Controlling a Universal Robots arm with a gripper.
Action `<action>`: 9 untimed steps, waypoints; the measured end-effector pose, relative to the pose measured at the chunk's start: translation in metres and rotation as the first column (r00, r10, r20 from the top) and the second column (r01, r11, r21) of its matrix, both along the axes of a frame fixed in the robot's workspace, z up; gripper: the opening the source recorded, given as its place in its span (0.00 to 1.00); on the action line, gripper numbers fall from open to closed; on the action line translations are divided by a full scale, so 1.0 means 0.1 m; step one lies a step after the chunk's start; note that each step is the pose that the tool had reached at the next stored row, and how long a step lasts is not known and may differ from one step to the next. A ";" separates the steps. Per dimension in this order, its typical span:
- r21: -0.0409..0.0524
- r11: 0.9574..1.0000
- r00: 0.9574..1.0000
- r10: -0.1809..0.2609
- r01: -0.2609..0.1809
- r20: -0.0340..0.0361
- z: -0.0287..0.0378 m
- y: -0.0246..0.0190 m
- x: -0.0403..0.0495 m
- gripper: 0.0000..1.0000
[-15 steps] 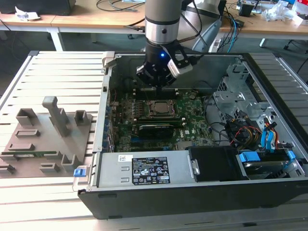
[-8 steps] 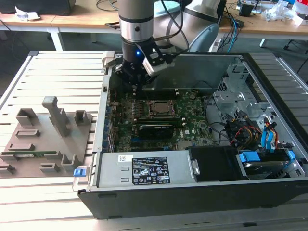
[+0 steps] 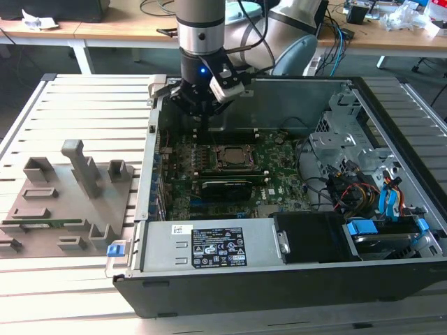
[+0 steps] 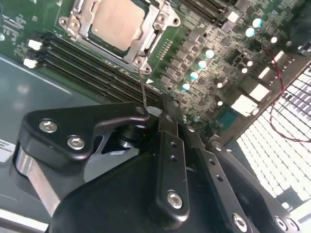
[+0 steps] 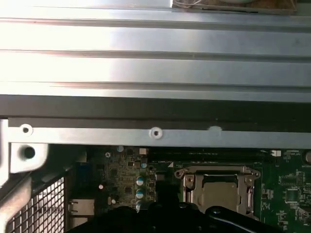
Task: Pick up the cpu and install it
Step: 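Install the first cpu locking lever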
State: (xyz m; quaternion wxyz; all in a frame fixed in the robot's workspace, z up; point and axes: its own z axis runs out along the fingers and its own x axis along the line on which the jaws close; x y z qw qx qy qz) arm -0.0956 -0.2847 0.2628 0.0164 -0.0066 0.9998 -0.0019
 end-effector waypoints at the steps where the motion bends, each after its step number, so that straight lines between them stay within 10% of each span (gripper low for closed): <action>1: 0.000 1.000 1.000 0.000 0.000 0.000 0.000 0.001 0.022 0.11; 9: 0.000 1.000 1.000 0.000 0.000 -0.006 -0.001 0.005 0.272 0.11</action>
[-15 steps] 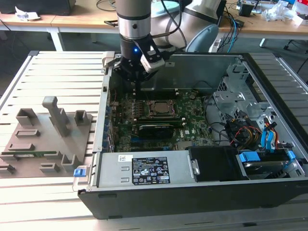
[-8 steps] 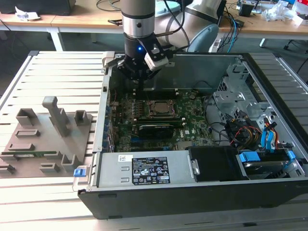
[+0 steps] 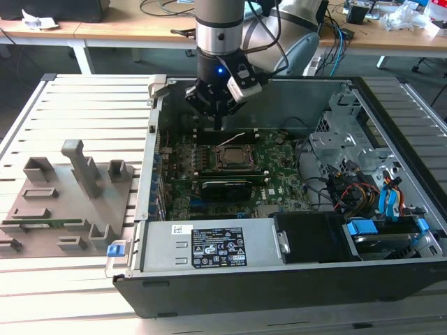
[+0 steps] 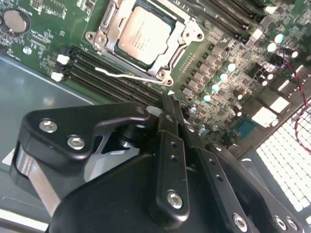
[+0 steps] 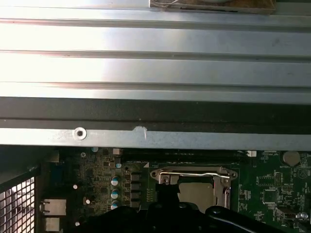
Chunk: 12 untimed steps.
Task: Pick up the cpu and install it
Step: 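Install the first cpu locking lever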
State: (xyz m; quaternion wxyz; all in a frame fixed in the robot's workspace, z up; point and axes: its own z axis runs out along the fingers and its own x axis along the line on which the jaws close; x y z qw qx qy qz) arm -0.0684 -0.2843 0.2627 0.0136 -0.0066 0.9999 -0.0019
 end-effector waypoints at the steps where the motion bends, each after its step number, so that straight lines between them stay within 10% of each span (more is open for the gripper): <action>1: 0.000 1.000 1.000 0.000 0.000 0.000 0.000 0.000 0.001 0.11; 12: -0.009 1.000 1.000 0.000 0.000 0.000 -0.217 0.008 0.064 0.11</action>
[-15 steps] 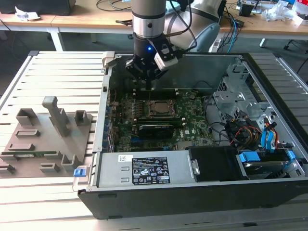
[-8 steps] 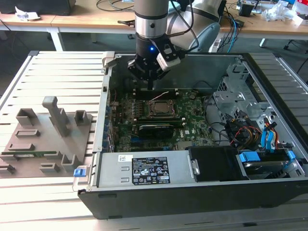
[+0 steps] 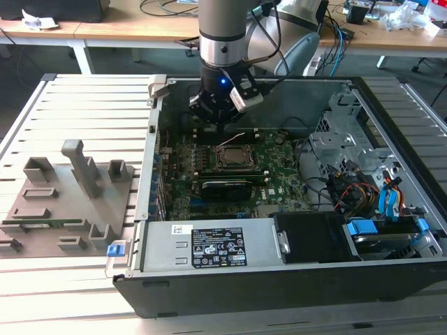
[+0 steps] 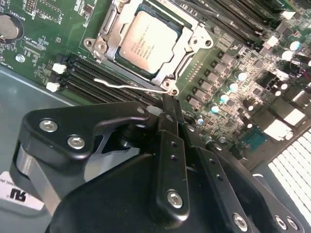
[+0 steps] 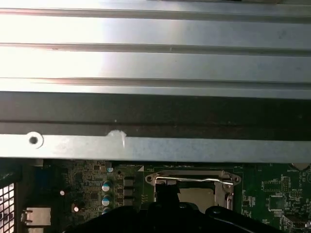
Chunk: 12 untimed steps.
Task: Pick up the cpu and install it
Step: 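Install the first cpu locking lever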
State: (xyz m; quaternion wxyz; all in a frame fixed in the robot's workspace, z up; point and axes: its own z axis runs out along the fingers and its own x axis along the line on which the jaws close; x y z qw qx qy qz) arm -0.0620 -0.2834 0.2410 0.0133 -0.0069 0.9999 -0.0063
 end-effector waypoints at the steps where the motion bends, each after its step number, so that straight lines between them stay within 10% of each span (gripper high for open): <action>1: 0.000 1.000 1.000 0.001 -0.001 0.000 -0.019 0.002 0.005 0.11; 12: -0.005 1.000 1.000 0.028 -0.028 0.000 -0.222 0.070 0.138 0.11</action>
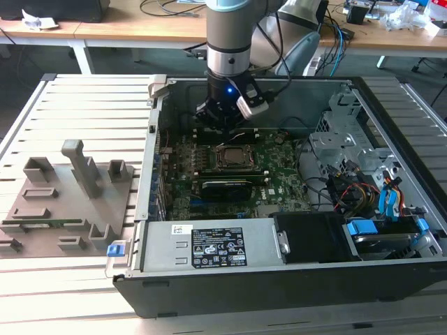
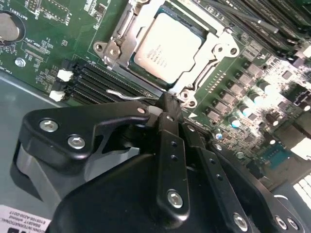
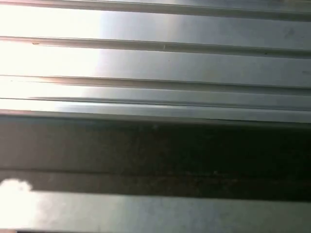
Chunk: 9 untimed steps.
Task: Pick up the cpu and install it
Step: 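Install the first cpu locking lever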
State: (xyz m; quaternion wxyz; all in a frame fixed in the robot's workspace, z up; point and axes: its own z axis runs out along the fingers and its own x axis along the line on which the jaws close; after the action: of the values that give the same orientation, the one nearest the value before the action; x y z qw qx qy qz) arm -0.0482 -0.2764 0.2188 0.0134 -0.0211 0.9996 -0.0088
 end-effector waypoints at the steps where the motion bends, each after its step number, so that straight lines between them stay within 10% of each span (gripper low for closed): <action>1: 0.000 1.000 1.000 0.001 -0.001 0.000 -0.003 0.001 0.007 0.11; 9: -0.006 1.000 1.000 0.007 -0.007 0.000 -0.082 0.002 0.165 0.11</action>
State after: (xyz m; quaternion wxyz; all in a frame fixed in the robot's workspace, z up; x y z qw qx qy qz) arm -0.0317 -0.2763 0.2106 0.0133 -0.0249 0.9995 -0.0118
